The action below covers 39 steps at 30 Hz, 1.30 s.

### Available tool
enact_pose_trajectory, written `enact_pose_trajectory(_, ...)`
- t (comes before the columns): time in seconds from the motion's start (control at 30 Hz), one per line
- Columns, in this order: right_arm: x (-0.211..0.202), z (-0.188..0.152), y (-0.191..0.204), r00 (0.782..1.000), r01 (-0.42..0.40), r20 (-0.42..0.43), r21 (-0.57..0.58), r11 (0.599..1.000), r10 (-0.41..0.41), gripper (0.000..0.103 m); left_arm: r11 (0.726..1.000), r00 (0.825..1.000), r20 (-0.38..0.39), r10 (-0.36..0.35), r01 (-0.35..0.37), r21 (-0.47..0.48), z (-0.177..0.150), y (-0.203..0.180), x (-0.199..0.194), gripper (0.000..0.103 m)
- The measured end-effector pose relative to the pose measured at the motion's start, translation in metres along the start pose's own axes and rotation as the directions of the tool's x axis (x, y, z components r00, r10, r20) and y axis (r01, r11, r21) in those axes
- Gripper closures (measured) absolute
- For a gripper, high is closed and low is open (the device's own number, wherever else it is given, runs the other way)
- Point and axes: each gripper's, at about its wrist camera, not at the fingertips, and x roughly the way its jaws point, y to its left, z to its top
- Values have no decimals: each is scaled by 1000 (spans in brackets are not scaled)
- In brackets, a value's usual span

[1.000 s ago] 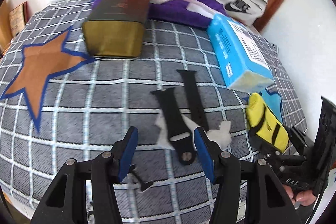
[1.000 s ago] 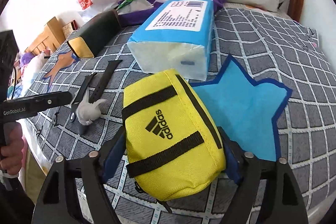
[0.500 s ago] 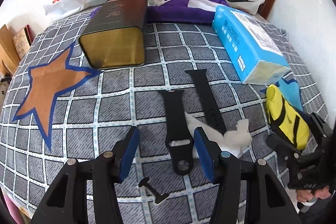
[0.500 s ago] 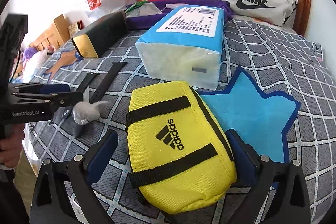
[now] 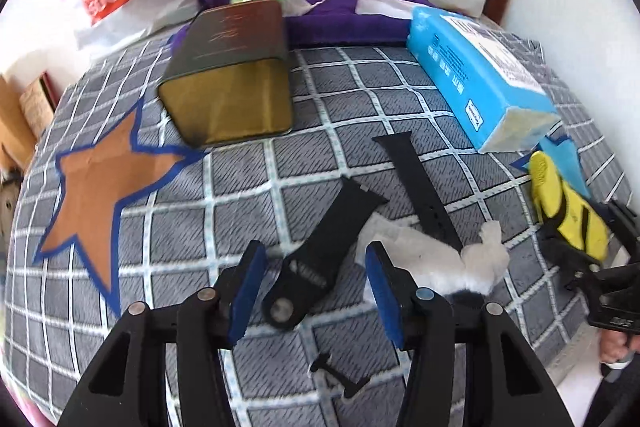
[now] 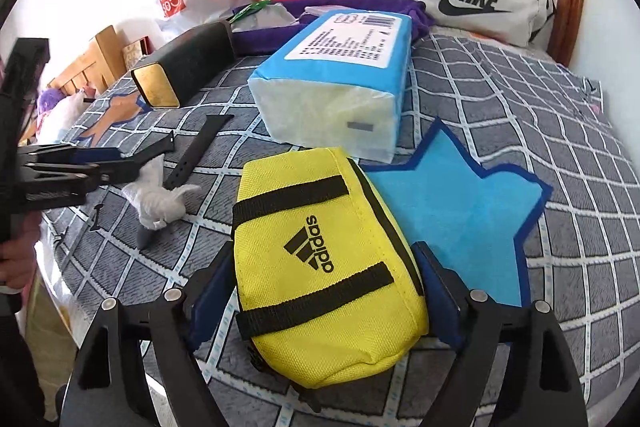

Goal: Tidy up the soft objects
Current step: 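Lower the left tool to the black watch strap while the right tool lifts the pouch, then grasp the black watch strap with the left tool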

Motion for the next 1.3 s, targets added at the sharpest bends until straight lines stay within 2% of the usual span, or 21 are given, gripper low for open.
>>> enact_pose_trajectory(0.1,-2,-2,-1,1000,8,-8,8,1000,-7,22,999,1000,12,23,-24,26,1,-4,-2,74)
enact_pose_trajectory(0.17,-3,-3,-1,1000,12,-10,7,1000,-12,22,1000,1000,10,-8,8,-18,-1,5,-3,77)
enact_pose_trajectory(0.27,-4,-5,1,1000,21,-8,3,1000,-21,22,995,999,5,-33,33,-98,-3,26,-9,89)
enact_pose_trajectory(0.4,-3,-5,2,999,30,-16,-5,1000,-30,22,990,1000,-1,-15,14,-141,-9,43,-11,89)
enact_pose_trajectory(0.53,-3,-4,1,999,27,-21,-4,1000,-28,22,995,1000,4,-27,27,-98,-7,39,-10,90)
enact_pose_trajectory(0.63,-3,-5,1,999,27,-22,-12,1000,-28,22,995,997,7,-72,72,-65,-3,33,-10,77)
enact_pose_trajectory(0.77,-2,-6,2,999,32,-22,-15,999,-32,22,998,998,1,-68,68,6,1,19,-3,65)
enact_pose_trajectory(0.83,-2,-6,2,999,34,-21,-16,999,-35,22,999,999,-5,-38,38,33,1,14,2,65)
enact_pose_trajectory(0.97,-3,-7,2,999,33,-20,-17,999,-33,22,999,1000,-9,-23,24,49,-4,12,-3,81)
enact_pose_trajectory(1.0,-3,-8,2,999,32,-20,-17,999,-32,22,999,1000,-12,-28,29,39,-6,13,-5,82)
enact_pose_trajectory(1.13,-3,-8,1,999,32,-19,-20,999,-33,22,999,999,-18,-51,51,16,-14,14,-10,81)
enact_pose_trajectory(1.23,-3,-8,2,999,35,-21,-21,999,-35,21,997,997,-26,-70,70,12,-11,13,-8,71)
enact_pose_trajectory(1.3,-3,-8,2,999,34,-20,-19,999,-34,21,998,999,-15,-51,51,22,-9,9,-5,70)
